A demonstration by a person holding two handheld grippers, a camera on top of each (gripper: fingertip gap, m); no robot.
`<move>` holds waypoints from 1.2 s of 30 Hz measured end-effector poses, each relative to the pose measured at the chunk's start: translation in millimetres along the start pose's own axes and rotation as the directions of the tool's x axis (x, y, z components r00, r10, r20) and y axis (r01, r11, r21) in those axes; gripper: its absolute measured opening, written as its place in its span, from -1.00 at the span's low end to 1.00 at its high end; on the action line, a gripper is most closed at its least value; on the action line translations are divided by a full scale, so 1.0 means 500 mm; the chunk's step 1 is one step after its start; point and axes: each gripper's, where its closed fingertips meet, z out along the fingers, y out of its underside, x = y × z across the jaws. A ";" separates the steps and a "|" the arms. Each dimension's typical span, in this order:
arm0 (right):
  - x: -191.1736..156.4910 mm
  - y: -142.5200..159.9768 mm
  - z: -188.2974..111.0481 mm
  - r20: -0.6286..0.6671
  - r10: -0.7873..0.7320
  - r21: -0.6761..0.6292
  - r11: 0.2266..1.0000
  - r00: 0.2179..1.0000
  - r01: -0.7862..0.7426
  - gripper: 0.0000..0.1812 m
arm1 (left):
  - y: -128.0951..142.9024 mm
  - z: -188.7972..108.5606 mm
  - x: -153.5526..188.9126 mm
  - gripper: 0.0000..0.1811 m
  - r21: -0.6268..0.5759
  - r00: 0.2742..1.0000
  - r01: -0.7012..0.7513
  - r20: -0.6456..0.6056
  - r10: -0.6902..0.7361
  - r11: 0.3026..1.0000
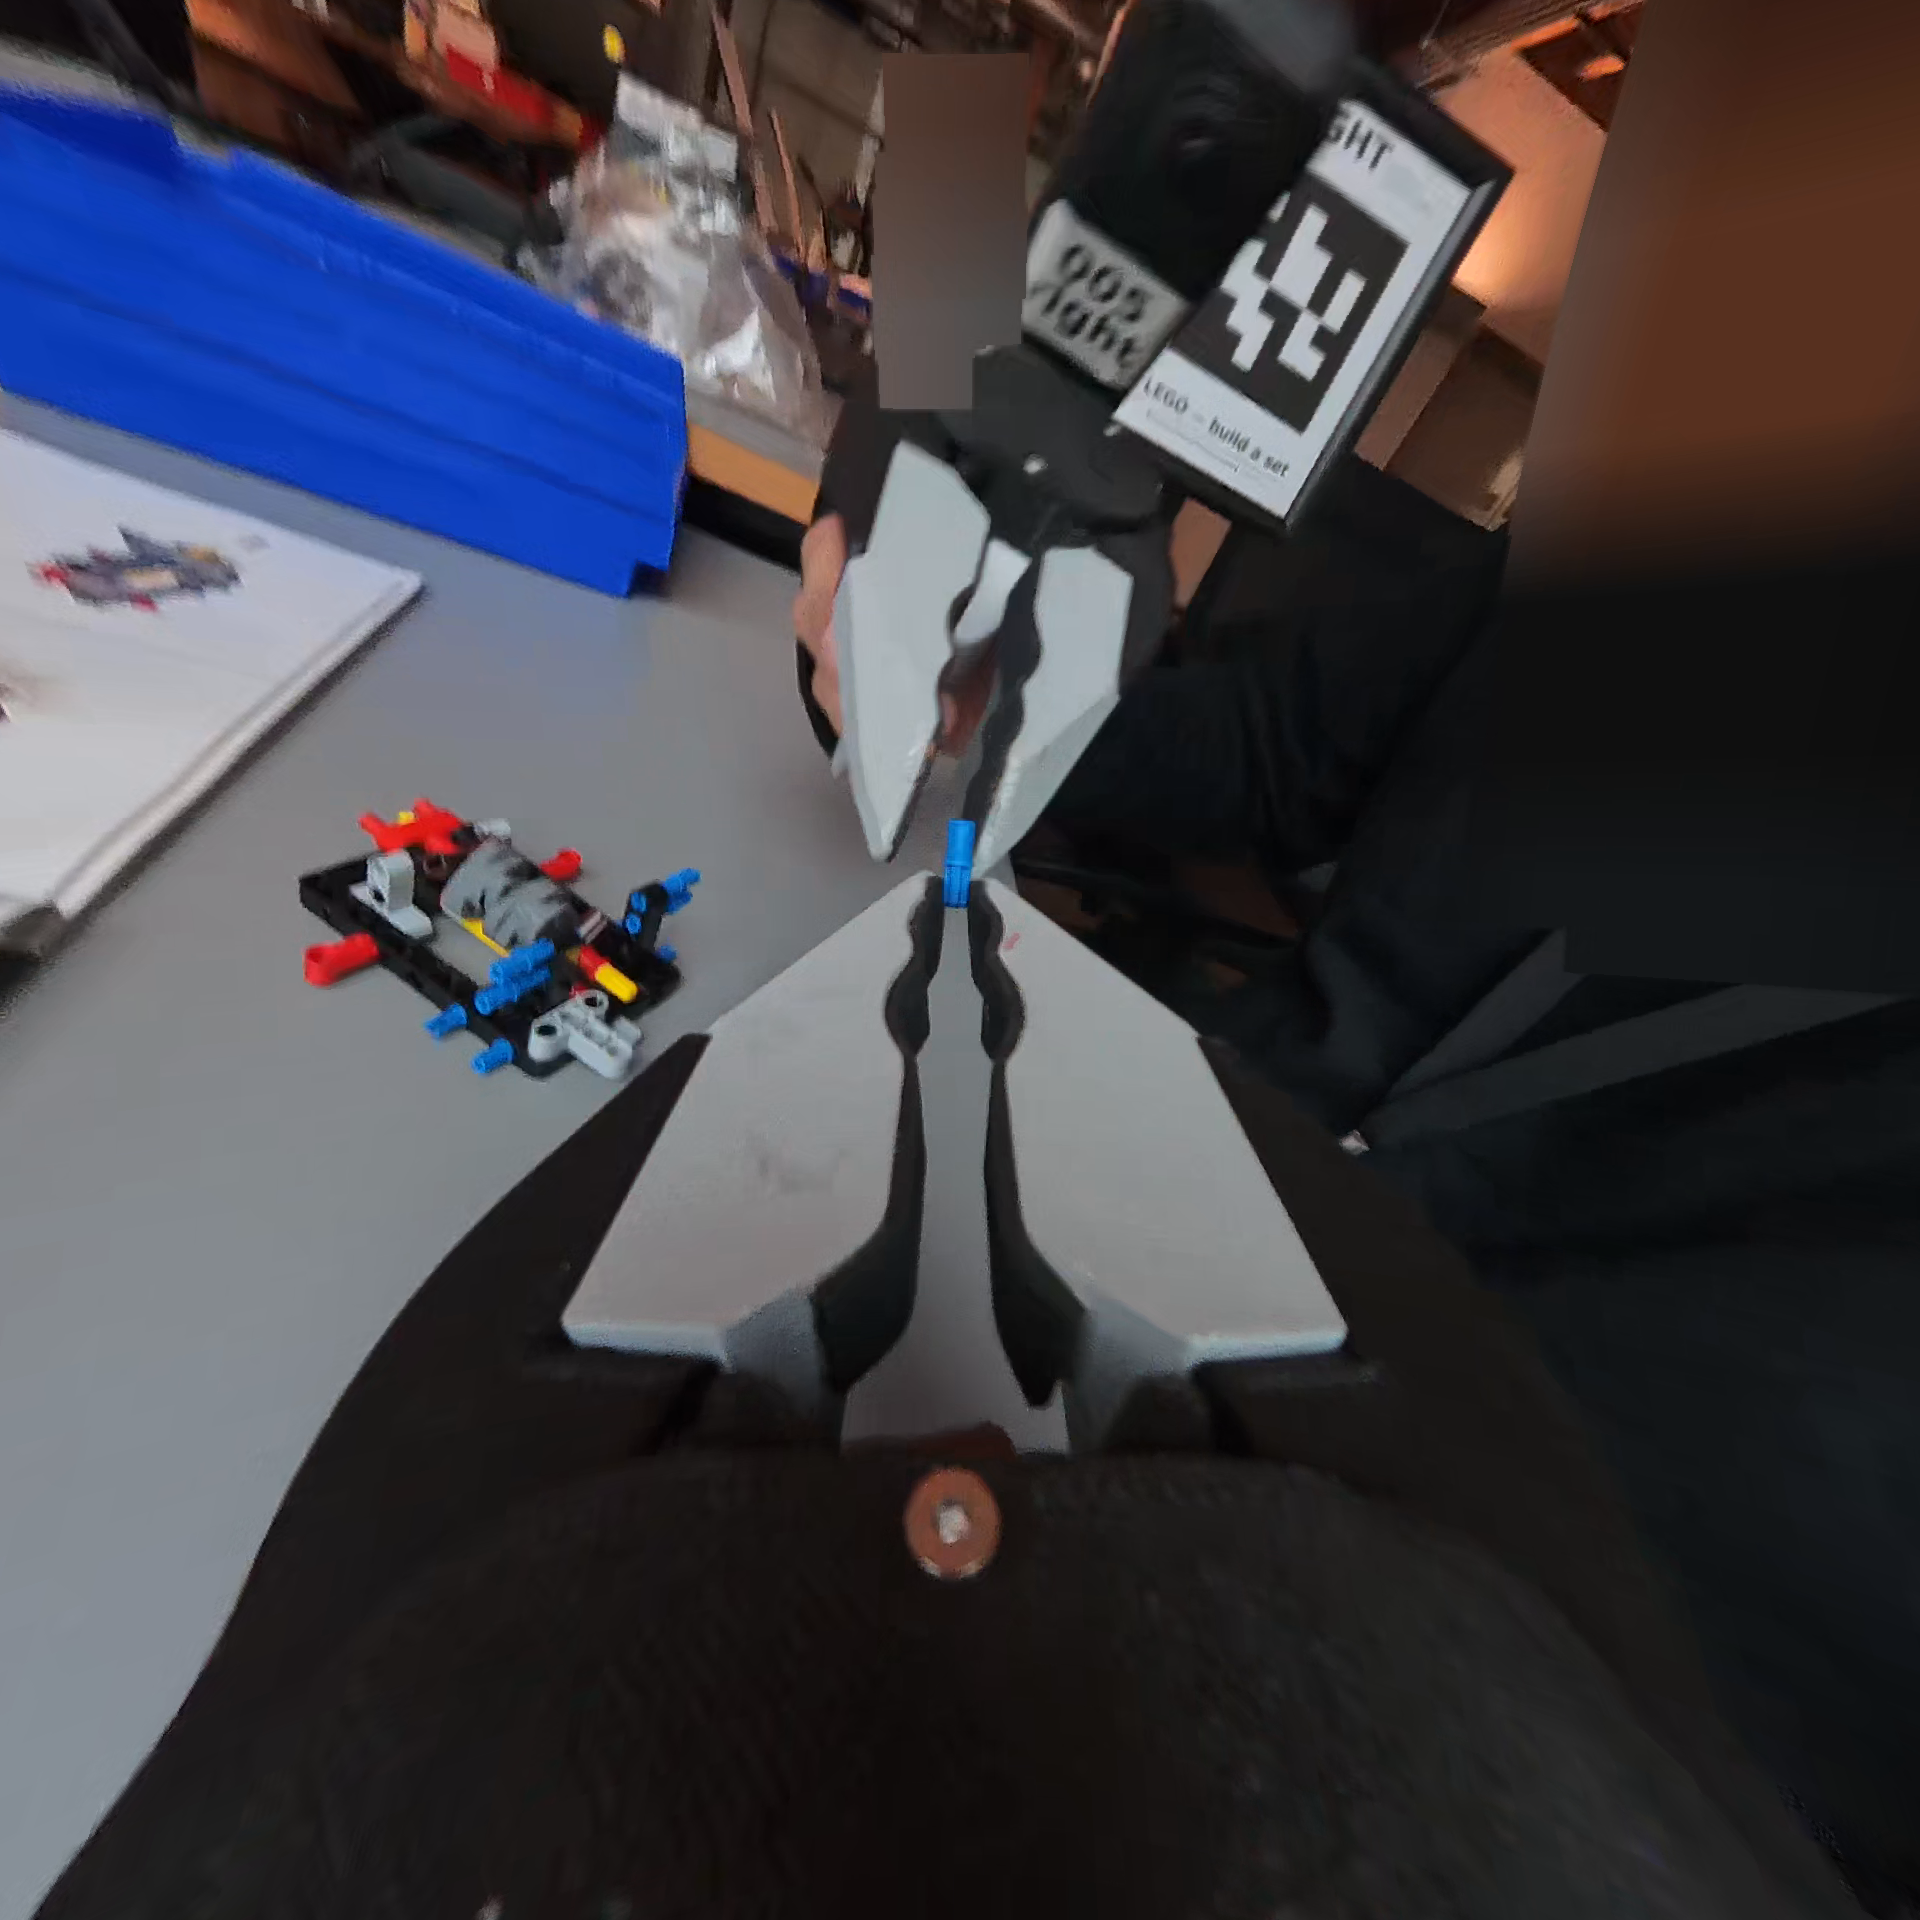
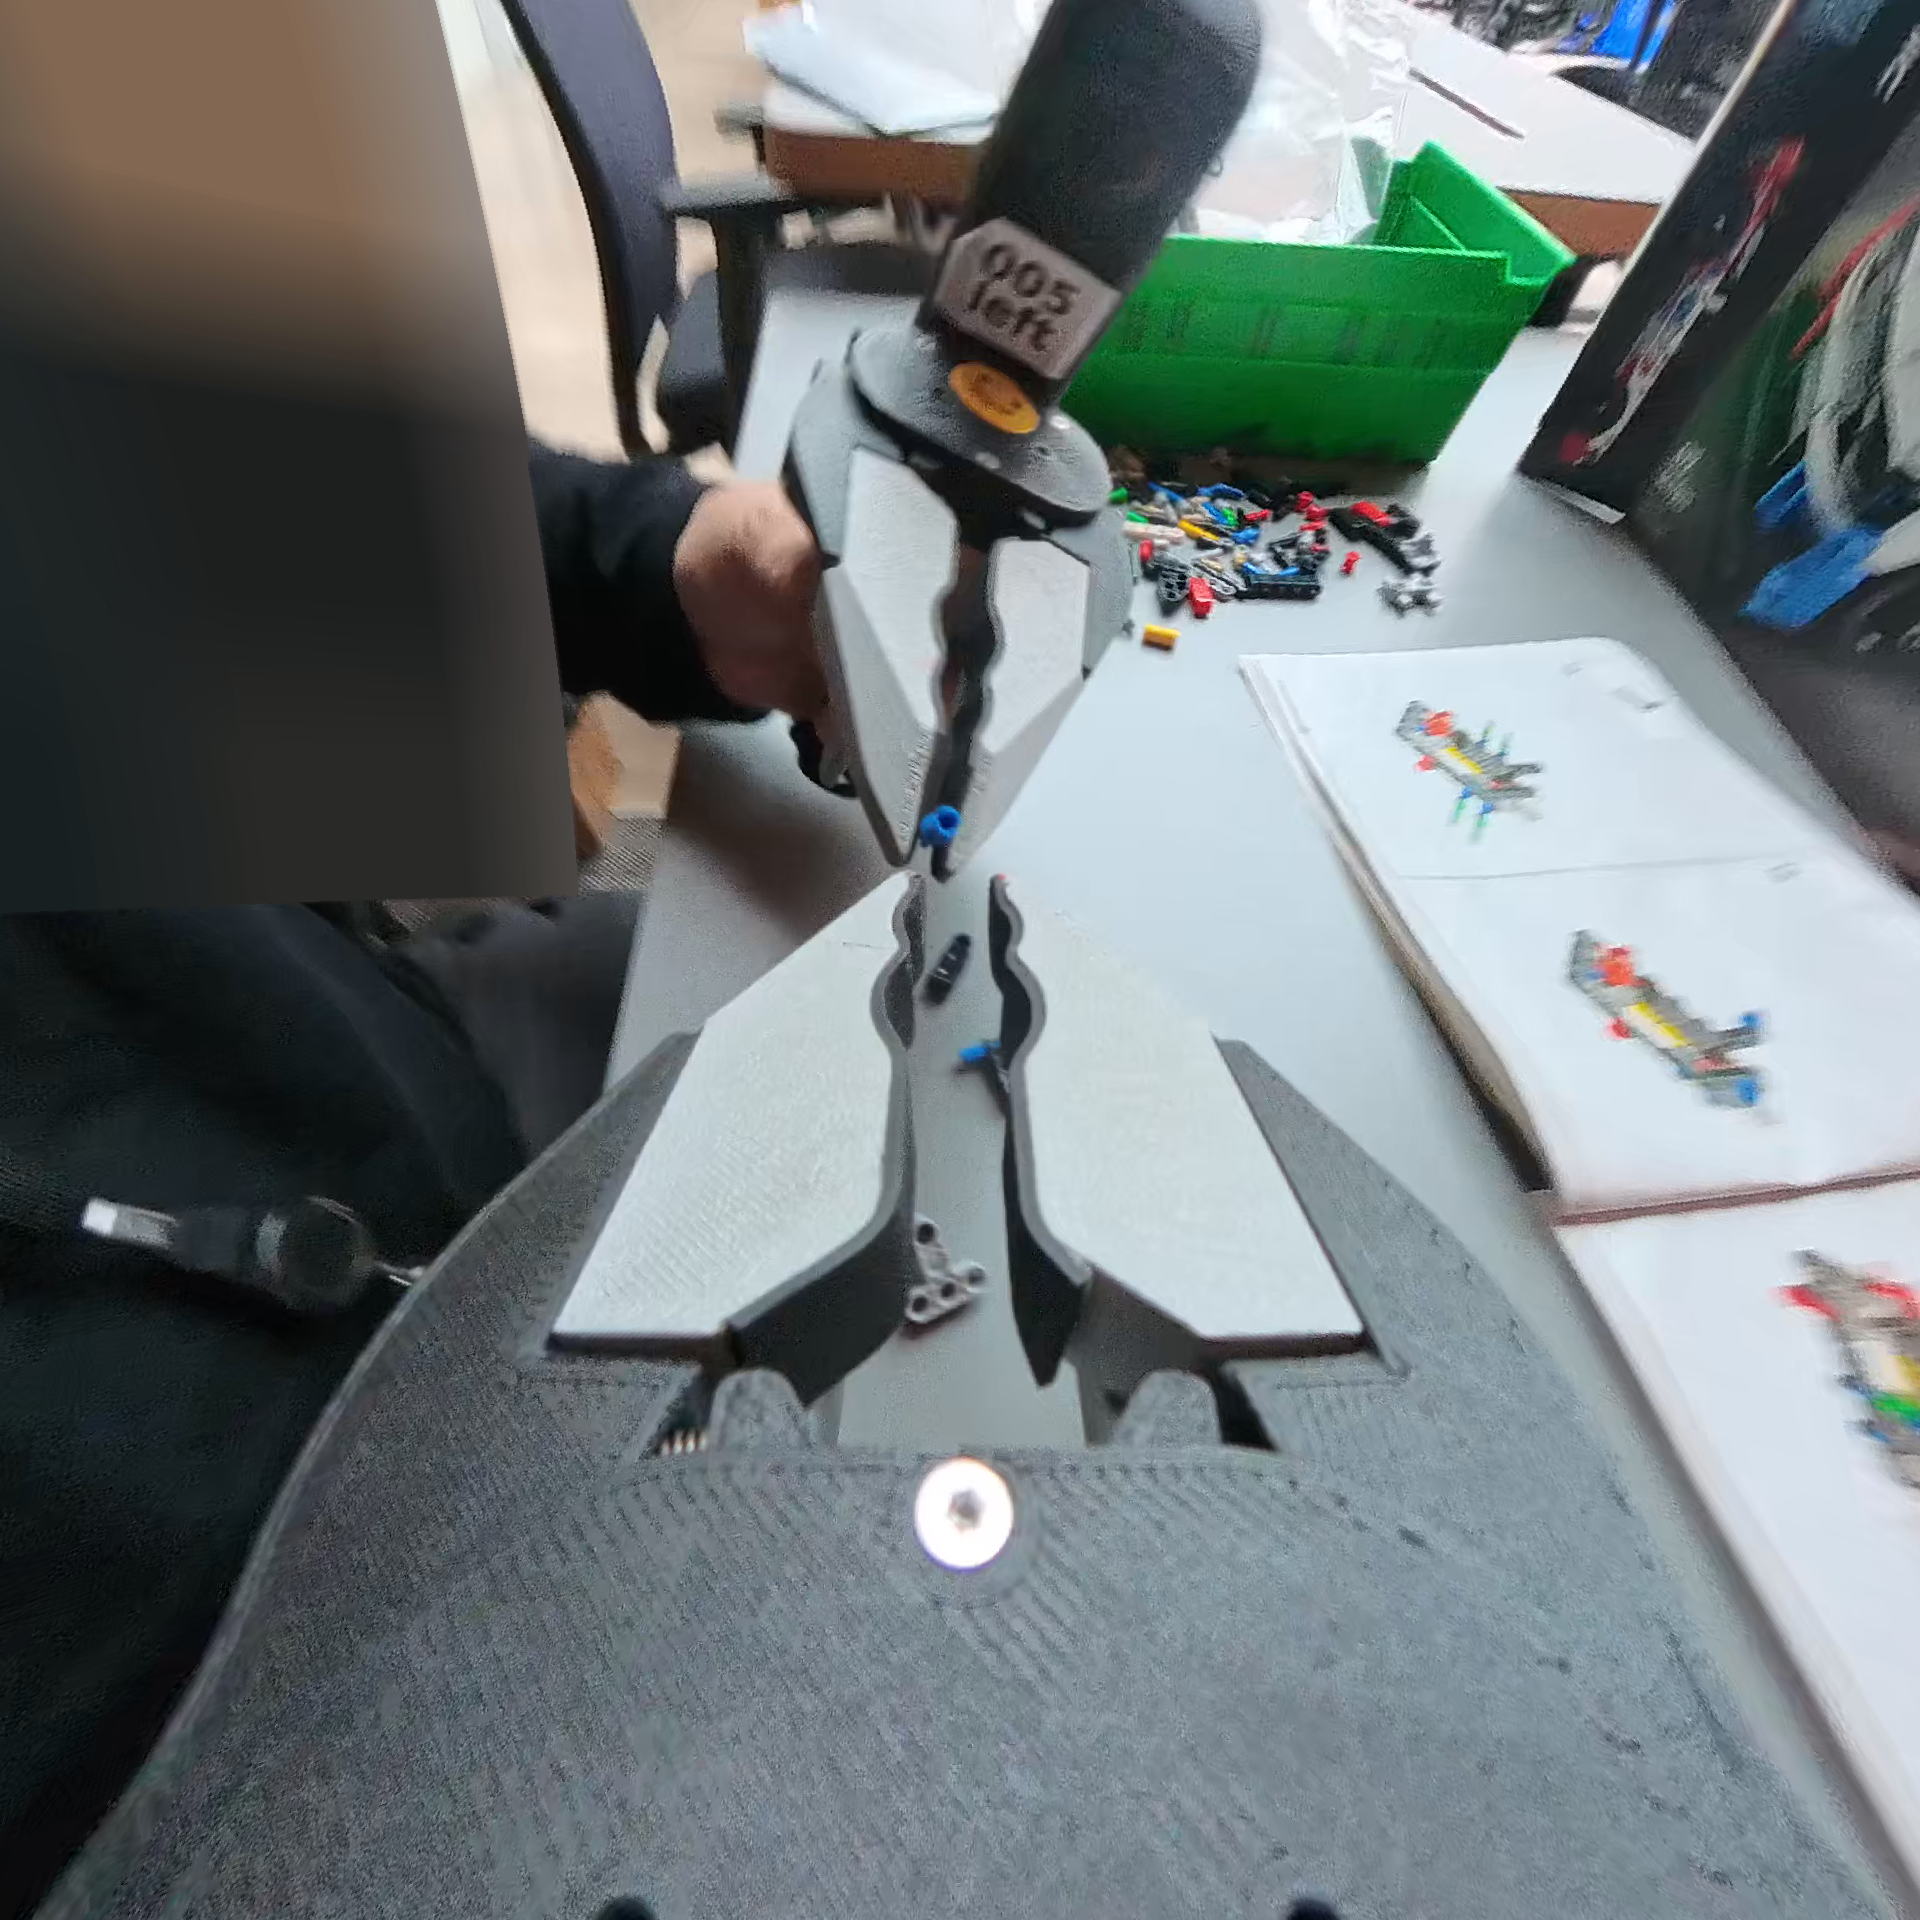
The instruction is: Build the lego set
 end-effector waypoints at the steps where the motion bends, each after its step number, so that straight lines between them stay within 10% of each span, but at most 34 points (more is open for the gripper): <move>1: 0.002 -0.006 -0.003 0.034 0.085 0.034 0.996 0.996 -0.086 -0.94 | -0.009 -0.001 0.007 -0.98 0.029 0.999 -0.042 0.010 0.042 0.999; 6: -0.014 -0.037 -0.020 0.222 0.254 0.143 0.947 0.941 -0.289 -0.81 | -0.001 0.009 0.012 -0.97 -0.007 0.997 -0.066 0.025 0.066 0.998; 36: -0.002 -0.002 0.007 0.072 0.145 0.045 0.988 0.987 -0.149 -1.00 | 0.021 0.010 -0.016 -0.97 -0.114 0.981 -0.094 0.156 0.111 0.989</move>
